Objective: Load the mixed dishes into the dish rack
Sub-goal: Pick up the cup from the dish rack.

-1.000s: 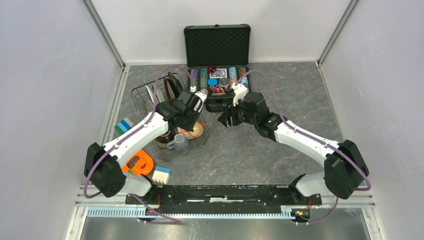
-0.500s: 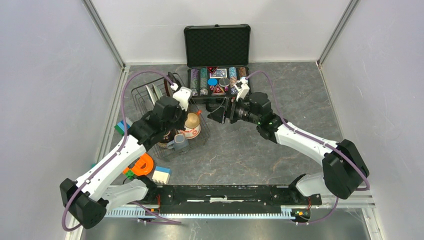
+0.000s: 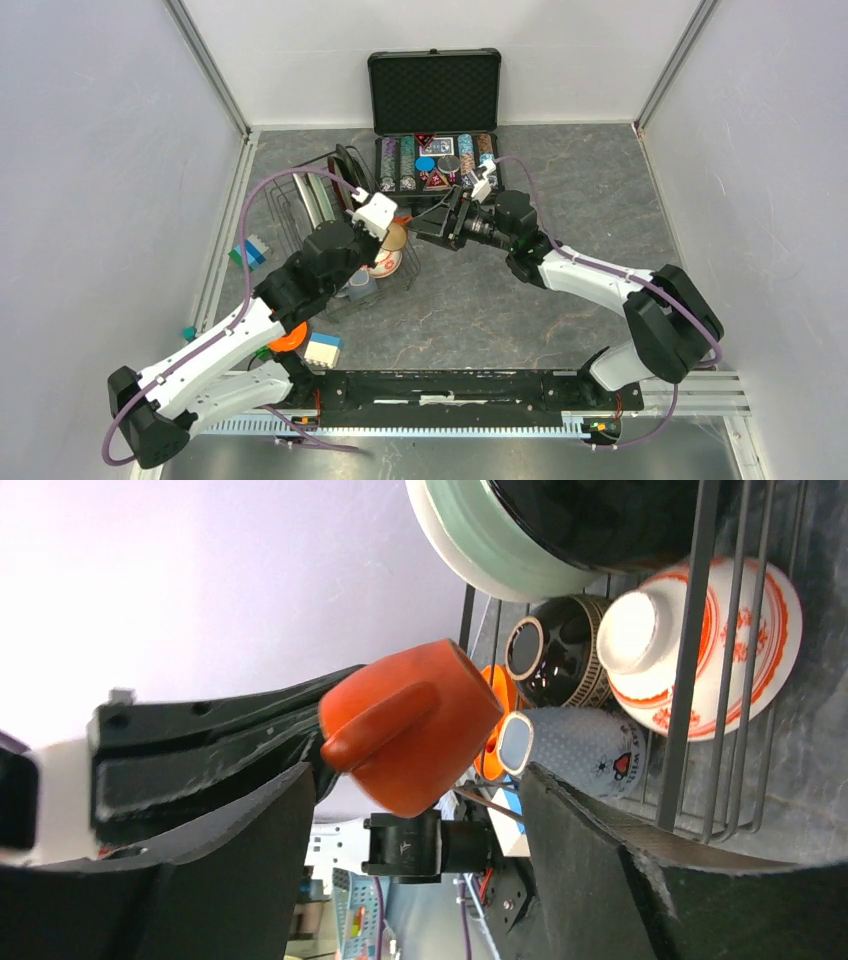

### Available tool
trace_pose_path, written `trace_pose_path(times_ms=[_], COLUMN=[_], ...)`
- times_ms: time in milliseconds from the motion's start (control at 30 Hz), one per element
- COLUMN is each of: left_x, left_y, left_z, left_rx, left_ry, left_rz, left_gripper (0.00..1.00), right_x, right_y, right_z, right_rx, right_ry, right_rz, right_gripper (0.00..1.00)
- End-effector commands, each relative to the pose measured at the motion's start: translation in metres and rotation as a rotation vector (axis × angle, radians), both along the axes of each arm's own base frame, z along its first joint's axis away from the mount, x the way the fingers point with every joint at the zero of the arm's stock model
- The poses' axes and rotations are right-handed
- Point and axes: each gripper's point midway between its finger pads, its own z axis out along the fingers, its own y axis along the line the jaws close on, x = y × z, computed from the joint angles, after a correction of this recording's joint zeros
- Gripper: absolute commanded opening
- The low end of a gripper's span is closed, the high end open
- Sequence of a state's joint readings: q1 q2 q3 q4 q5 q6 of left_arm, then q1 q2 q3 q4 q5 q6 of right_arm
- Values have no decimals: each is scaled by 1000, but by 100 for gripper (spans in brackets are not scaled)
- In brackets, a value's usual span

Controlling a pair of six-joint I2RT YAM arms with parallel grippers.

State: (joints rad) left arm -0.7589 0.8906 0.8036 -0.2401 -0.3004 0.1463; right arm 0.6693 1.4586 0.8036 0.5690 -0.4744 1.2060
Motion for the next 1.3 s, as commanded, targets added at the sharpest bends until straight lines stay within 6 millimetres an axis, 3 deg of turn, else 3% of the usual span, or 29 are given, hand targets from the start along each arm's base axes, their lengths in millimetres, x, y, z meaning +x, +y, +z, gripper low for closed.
trace_pose_path(times_ms=[0,200,367,533,733,933,1000,1033,1267], left_x=[9,5,4,3,-6,-11,-11,-10,-6], left_y=[0,-4,0,-1,-8,-13,-15,-15,-14], left_z=[40,40,40,43,45,50,51,50,43], left_rx=[32,99,162,182,187,197,201,208,260], left_ry=[-209,-256,-289,-326,-387,-450,-456,-454,-448], left_rz=[35,27,43,29,-27,-66,-71,-70,-54], left_gripper=[2,2,2,2,2,2,2,2,2], right_x=[4,6,2,3,7,9,8,8,-1], right_y=[12,15,13,13,17,22,23,23,25], right_z=[21,16,28,31,25,21,22,22,26], right_rx=[67,91,168,203,205,190,198,199,190], right_ry=[26,62,65,75,97,101,92,90,50], right_rz=[10,7,18,14,15,36,40,46,105], right_gripper=[76,66,73,71,52,46,34,32,47])
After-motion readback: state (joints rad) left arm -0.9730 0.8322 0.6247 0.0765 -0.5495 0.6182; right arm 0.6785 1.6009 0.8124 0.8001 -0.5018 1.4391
